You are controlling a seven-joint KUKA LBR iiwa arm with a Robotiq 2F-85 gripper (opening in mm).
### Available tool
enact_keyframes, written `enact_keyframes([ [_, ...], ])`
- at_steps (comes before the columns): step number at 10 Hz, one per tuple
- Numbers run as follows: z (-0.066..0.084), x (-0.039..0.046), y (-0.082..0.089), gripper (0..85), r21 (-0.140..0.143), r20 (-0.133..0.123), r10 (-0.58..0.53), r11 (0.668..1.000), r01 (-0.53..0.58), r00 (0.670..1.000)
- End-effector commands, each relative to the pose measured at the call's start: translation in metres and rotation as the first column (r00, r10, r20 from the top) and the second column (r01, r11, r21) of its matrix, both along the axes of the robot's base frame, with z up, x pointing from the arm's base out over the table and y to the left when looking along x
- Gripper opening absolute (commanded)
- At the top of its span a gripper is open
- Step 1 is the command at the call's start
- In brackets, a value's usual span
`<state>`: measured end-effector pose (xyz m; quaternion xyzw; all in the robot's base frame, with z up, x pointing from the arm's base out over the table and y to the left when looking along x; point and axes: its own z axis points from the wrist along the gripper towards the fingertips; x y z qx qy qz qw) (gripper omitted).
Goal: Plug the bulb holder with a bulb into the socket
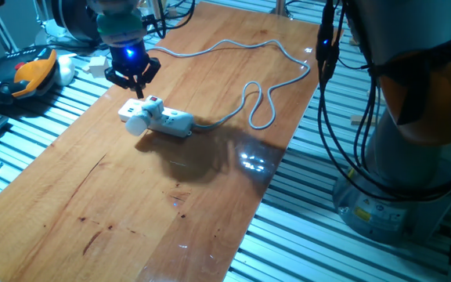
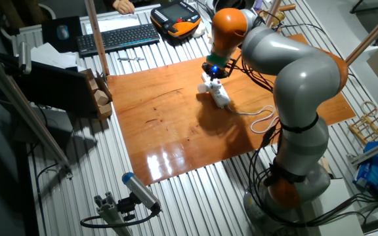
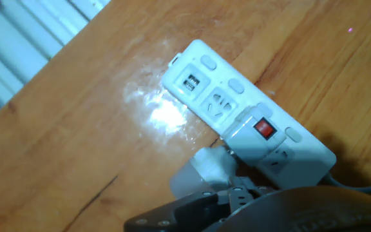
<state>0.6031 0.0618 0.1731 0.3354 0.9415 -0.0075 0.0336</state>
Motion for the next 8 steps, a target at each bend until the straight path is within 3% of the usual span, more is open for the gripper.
enact_keyframes([
  [1,-0.0008,0.0008,-0.0007,0.0,-0.011,-0.001,0.675,0.738,-0.675,0.738],
  [2,-0.0018,0.0023,-0.0001,0.0,-0.008,0.005,0.662,0.750,-0.662,0.750],
  [4,-0.0021,0.0027,0.0002,0.0,0.032,0.057,0.616,0.786,-0.618,0.786],
  [5,-0.0021,0.0027,0.0002,0.0,0.033,0.052,0.594,0.802,-0.596,0.803],
  [6,-0.0021,0.0027,0.0002,0.0,-0.004,0.054,0.583,0.812,-0.583,0.811],
  [7,-0.0021,0.0027,0.0002,0.0,-0.021,0.071,0.577,0.816,-0.577,0.814],
  [8,-0.0021,0.0027,0.0002,0.0,-0.074,0.047,0.654,0.756,-0.651,0.755],
])
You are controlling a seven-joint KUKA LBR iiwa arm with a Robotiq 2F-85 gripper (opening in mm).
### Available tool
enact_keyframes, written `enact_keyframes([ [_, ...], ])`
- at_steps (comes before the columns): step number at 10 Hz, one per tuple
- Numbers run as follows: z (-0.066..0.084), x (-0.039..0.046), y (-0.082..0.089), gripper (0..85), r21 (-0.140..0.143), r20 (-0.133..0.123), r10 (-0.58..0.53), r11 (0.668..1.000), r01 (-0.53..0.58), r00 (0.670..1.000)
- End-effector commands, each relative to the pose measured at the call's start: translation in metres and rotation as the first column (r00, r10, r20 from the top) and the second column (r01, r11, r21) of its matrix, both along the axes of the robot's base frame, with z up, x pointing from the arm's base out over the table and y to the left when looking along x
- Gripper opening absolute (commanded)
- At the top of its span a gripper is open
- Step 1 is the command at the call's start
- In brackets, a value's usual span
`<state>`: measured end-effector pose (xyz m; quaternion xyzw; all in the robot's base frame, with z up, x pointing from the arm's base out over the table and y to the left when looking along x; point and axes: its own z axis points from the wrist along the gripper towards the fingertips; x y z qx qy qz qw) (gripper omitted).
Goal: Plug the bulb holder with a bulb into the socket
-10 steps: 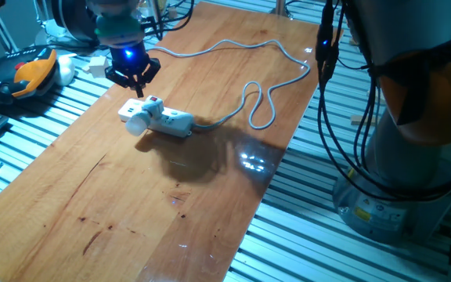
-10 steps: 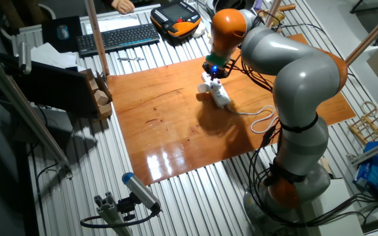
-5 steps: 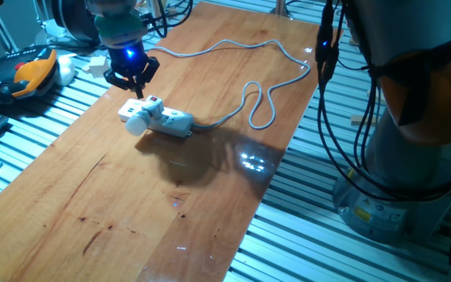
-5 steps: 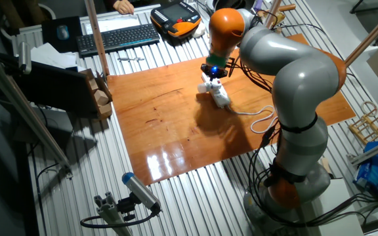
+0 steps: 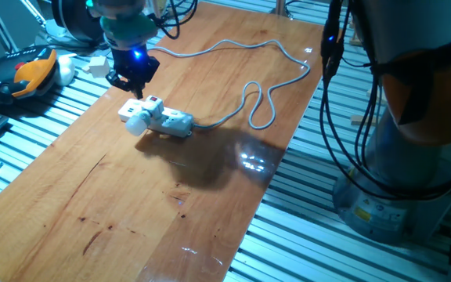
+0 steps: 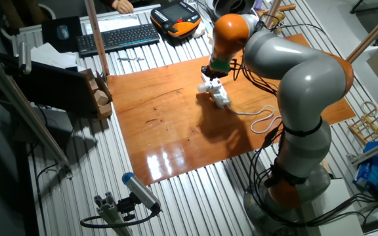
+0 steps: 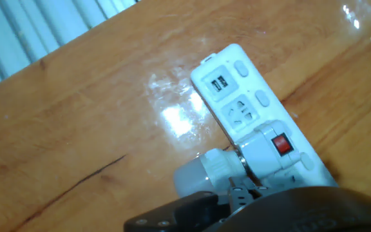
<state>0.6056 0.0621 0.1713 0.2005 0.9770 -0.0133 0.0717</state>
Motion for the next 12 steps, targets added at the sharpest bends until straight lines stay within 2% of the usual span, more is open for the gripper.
enact_keyframes([
  [1,0.000,0.0002,0.000,0.0,-0.062,-0.058,0.518,0.851,-0.521,0.853],
  [2,0.000,0.0002,0.000,0.0,0.022,-0.056,0.538,0.843,-0.538,0.841],
  [3,0.000,0.0002,0.000,0.0,0.047,-0.057,0.554,0.833,-0.552,0.831],
  [4,-0.001,-0.0047,-0.003,0.0,0.049,-0.078,0.571,0.821,-0.569,0.817],
  [5,-0.001,-0.0124,-0.008,0.0,0.056,-0.074,0.582,0.813,-0.579,0.810],
  [6,-0.001,-0.0214,-0.011,0.0,0.047,-0.059,0.594,0.805,-0.592,0.802],
  [8,0.003,-0.0397,-0.015,0.0,0.036,-0.057,0.594,0.804,-0.593,0.802],
  [10,0.004,-0.0483,-0.020,0.0,0.052,-0.059,0.599,0.801,-0.597,0.799],
  [12,0.002,-0.0549,-0.019,0.0,0.037,-0.064,0.598,0.801,-0.597,0.799],
])
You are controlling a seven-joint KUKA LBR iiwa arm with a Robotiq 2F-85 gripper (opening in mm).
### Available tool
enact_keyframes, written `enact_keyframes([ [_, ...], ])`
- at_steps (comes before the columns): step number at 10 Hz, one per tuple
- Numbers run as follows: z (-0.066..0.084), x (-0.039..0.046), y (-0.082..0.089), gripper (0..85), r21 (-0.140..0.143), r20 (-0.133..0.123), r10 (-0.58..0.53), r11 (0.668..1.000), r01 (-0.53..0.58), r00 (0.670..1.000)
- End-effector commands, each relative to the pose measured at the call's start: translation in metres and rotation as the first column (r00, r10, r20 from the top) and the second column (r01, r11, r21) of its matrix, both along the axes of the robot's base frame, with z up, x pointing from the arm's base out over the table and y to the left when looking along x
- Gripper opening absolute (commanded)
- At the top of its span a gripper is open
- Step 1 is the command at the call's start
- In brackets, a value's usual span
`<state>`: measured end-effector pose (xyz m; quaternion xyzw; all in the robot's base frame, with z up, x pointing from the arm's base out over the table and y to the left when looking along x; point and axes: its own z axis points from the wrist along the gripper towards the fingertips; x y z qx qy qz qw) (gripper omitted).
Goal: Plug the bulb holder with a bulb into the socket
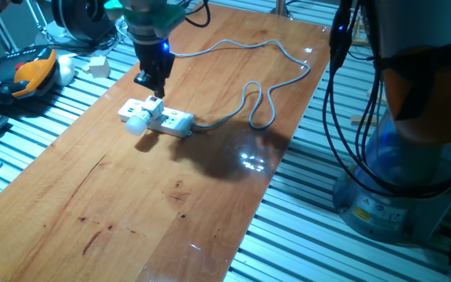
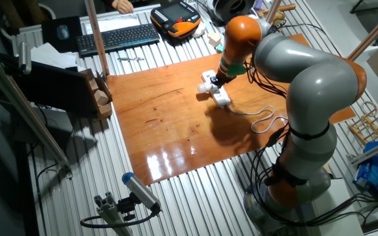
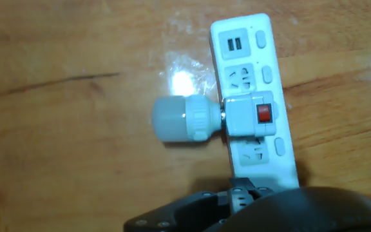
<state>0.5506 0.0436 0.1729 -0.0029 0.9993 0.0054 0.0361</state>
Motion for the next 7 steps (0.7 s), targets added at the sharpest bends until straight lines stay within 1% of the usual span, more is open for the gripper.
enact_keyframes([
  [1,0.0010,-0.0036,0.0032,0.0,-0.004,0.002,0.222,0.975,-0.222,0.975],
  [2,0.0026,-0.0063,0.0048,0.0,0.003,0.002,0.213,0.977,-0.213,0.977],
  [3,0.0059,-0.0080,0.0033,0.0,0.003,0.000,0.213,0.977,-0.213,0.977],
  [4,0.0082,-0.0096,0.0025,0.0,-0.011,-0.002,0.218,0.976,-0.218,0.976],
  [7,0.0050,-0.0115,0.0003,0.0,-0.009,0.001,0.204,0.979,-0.204,0.979],
])
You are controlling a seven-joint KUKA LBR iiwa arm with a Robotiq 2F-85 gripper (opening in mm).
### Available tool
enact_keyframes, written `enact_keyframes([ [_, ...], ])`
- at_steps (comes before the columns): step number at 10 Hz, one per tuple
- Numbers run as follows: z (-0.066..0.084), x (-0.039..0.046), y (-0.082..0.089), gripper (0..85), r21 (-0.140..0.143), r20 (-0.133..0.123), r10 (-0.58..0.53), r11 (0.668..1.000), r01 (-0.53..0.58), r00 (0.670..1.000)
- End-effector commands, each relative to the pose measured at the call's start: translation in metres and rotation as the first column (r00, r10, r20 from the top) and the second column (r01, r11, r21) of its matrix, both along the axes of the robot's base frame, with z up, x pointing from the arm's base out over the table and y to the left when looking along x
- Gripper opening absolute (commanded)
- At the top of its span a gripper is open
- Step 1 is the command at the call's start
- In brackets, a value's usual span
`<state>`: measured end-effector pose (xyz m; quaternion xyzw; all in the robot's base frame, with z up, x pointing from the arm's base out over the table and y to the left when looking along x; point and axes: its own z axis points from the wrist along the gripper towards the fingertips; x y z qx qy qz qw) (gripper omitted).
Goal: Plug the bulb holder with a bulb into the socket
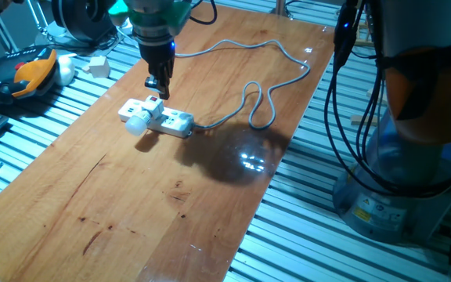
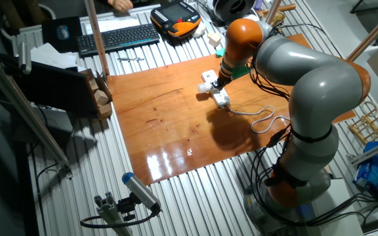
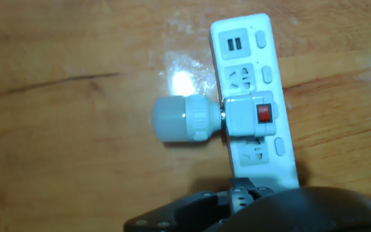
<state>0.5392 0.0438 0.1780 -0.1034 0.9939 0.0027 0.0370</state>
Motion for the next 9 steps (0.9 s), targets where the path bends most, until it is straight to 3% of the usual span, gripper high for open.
enact_keyframes([
  [1,-0.0001,0.0000,0.0002,0.0,-0.004,0.002,-0.002,1.000,0.002,1.000],
  [3,-0.0013,0.0011,0.0006,0.0,0.011,0.002,-0.018,1.000,0.018,1.000],
  [9,-0.0057,0.0011,-0.0043,0.0,0.008,0.006,-0.034,0.999,0.034,0.999],
])
